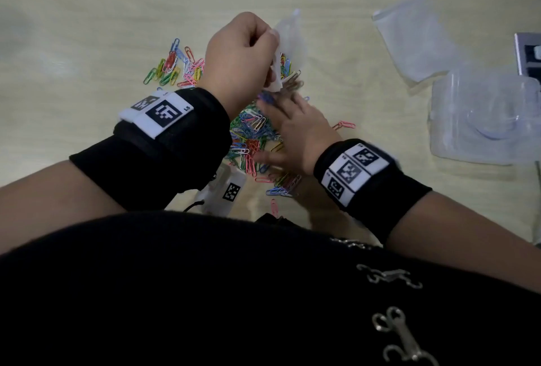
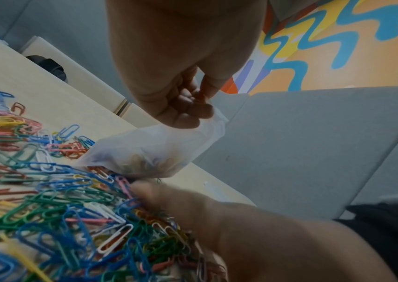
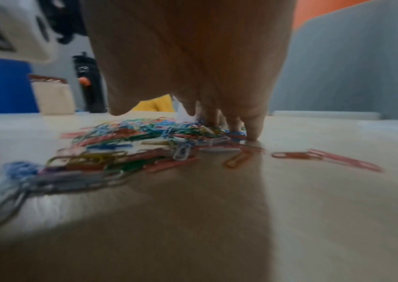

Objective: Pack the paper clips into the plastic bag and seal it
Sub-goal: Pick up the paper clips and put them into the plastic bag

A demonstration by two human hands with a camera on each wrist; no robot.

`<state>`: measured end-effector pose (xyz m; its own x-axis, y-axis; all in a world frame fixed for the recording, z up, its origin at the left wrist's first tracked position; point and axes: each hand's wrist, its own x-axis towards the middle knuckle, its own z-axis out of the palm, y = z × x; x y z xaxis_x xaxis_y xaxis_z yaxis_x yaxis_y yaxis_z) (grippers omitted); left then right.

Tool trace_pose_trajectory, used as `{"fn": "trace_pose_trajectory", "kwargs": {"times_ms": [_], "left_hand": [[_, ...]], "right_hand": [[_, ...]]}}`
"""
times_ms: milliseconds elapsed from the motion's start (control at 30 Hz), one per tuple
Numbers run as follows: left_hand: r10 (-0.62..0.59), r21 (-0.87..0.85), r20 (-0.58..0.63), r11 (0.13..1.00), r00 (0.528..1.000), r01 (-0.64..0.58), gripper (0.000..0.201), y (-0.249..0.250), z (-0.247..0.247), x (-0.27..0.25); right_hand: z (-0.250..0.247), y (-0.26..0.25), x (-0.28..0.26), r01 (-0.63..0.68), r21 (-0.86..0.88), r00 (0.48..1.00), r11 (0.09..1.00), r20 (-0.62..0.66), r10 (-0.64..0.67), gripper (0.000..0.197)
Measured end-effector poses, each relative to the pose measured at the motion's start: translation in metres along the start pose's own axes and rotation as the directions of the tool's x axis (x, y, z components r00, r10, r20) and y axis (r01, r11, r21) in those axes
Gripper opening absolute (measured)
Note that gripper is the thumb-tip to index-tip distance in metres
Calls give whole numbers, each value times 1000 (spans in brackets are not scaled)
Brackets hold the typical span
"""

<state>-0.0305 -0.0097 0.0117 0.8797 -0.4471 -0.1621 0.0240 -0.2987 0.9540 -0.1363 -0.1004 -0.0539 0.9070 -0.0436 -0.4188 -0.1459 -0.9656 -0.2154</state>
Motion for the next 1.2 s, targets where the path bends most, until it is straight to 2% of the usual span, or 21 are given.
{"fn": "trace_pose_trajectory", "kwargs": {"times_ms": [33, 100, 167, 267, 367, 467, 533, 600, 700, 767, 800, 867, 967, 1000, 1067, 1133, 1200], "left_hand": [[2, 3, 6, 1000, 1000, -2, 14, 0, 0, 0], [6, 6, 14, 1000, 1000, -6, 16, 0, -1, 1], [-3, -6, 21, 1000, 1000, 3, 16, -1, -2, 2], [-18, -11, 48, 1000, 999, 18, 16, -2, -2, 2], [-15, -4, 77, 1000, 997, 15, 18, -1, -1, 1], [-11, 33, 92, 999, 996, 8, 19, -3, 0, 0], [-12, 59, 105, 998, 994, 5, 20, -3, 1, 0], [-21, 78, 117, 997, 993, 12, 21, -3, 1, -1], [-21, 116, 127, 993, 992, 6, 21, -3, 1, -2], [-20, 142, 133, 990, 991, 1, 20, -3, 2, -3], [-22, 155, 138, 988, 990, 0, 20, -3, 2, -3], [-27, 184, 151, 983, 988, -1, 21, -4, 3, -4], [-43, 209, 178, 978, 983, 5, 22, -2, 6, -6], [-47, 211, 189, 977, 981, 6, 22, -1, 7, -7], [-52, 215, 210, 977, 976, 6, 22, 0, 9, -9], [-56, 216, 213, 976, 975, 8, 22, 0, 10, -10], [-56, 211, 204, 977, 977, 12, 22, 1, 10, -10]], "right_hand": [[1, -2, 1, 25, -97, 999, 995, 40, -21, 94], [3, 0, -2, 41, -127, 999, 991, 36, -37, 75], [1, 6, -9, 32, -19, 998, 999, -62, -33, 54], [-1, 15, -19, 12, 75, 981, 997, -193, 3, 37], [-6, 25, -22, -42, 142, 972, 989, -222, 73, 28], [-18, 33, -21, -164, 321, 947, 933, -213, 239, 18], [-26, 39, -21, -253, 524, 889, 813, -206, 409, 13], [-33, 44, -23, -241, 744, 846, 623, -154, 511, 14], [-47, 46, -30, -174, 914, 831, 367, -64, 552, 15], [-58, 46, -34, -111, 958, 828, 265, -58, 557, 19], [-64, 45, -35, -76, 966, 831, 248, -76, 551, 20], [-74, 42, -35, -12, 965, 845, 262, -130, 518, 21], [-85, 37, -32, 7, 935, 864, 354, -184, 469, 20], [-87, 34, -30, -11, 911, 866, 413, -198, 460, 18], [-89, 28, -27, -67, 790, 860, 609, -264, 437, 10], [-91, 22, -24, -103, 612, 860, 784, -341, 379, 15], [-94, 18, -23, -100, 508, 867, 856, -378, 325, 23]]}}
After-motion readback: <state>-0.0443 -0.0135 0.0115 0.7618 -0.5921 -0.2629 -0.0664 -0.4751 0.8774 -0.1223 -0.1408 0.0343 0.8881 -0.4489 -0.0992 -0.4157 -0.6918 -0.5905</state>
